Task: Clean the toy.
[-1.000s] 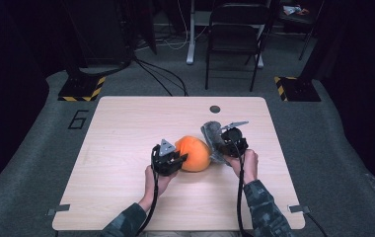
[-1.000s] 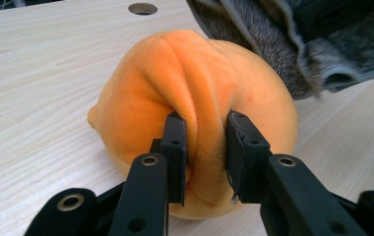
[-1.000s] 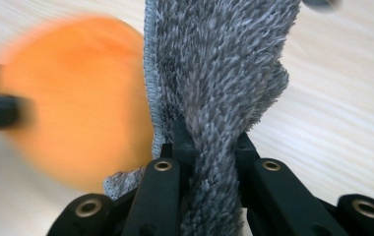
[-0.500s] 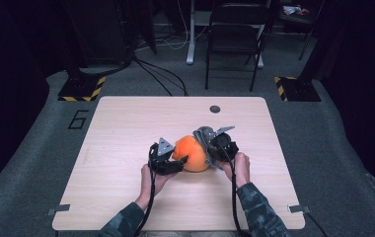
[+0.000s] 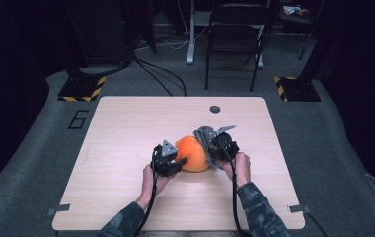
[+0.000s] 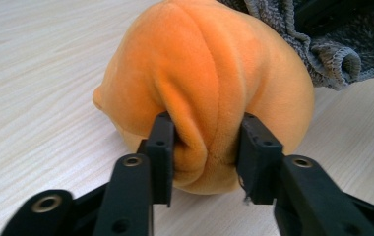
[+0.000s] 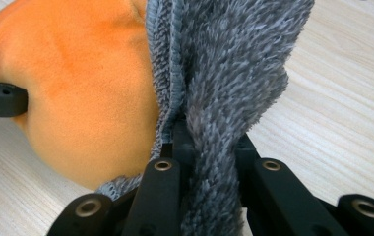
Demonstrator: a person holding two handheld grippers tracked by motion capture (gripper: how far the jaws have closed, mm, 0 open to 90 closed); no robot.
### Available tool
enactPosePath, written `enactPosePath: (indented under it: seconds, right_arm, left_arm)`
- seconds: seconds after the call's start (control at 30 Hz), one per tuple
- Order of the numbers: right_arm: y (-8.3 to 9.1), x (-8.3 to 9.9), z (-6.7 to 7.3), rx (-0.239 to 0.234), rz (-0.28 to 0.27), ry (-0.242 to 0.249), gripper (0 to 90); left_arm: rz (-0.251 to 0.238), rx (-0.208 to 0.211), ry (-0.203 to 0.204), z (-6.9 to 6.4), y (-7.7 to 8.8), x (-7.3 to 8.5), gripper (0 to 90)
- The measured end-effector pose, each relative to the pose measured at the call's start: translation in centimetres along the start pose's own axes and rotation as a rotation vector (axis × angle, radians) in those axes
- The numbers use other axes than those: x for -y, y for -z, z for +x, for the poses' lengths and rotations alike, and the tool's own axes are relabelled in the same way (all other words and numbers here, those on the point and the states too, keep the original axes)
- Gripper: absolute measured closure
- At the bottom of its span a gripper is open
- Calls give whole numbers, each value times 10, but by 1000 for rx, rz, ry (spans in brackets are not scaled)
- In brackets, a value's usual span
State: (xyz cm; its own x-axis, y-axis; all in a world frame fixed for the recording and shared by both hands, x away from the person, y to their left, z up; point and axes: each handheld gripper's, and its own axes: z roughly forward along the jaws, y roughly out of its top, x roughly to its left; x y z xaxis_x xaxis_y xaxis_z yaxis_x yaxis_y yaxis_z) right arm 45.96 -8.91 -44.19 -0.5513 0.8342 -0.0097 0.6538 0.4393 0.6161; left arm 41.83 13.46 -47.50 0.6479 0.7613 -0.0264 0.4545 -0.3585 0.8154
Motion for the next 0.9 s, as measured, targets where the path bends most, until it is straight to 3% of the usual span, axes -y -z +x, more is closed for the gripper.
enactPosePath:
  seconds: [0.2,0.47,0.6,0.7,0.8,0.9]
  right_arm:
    - [4,-2,-5,-3,-18,0,795]
    - [25,-10,-4,4,-74,5,794]
    - [41,-18,8,-19,-132,22,794]
    - [49,-22,22,-50,-157,60,794]
    - [44,-23,36,-66,-138,100,793]
    - [33,-21,36,-35,-108,118,794]
  left_arm:
    - [-40,-9,8,-2,2,-2,715]
    - [-67,3,38,-5,9,-8,722]
    - [-68,6,47,-7,11,-10,721]
    - [-65,9,46,-10,13,-12,720]
    - [-55,9,28,-12,12,-13,719]
    - [-46,10,31,-10,10,-10,718]
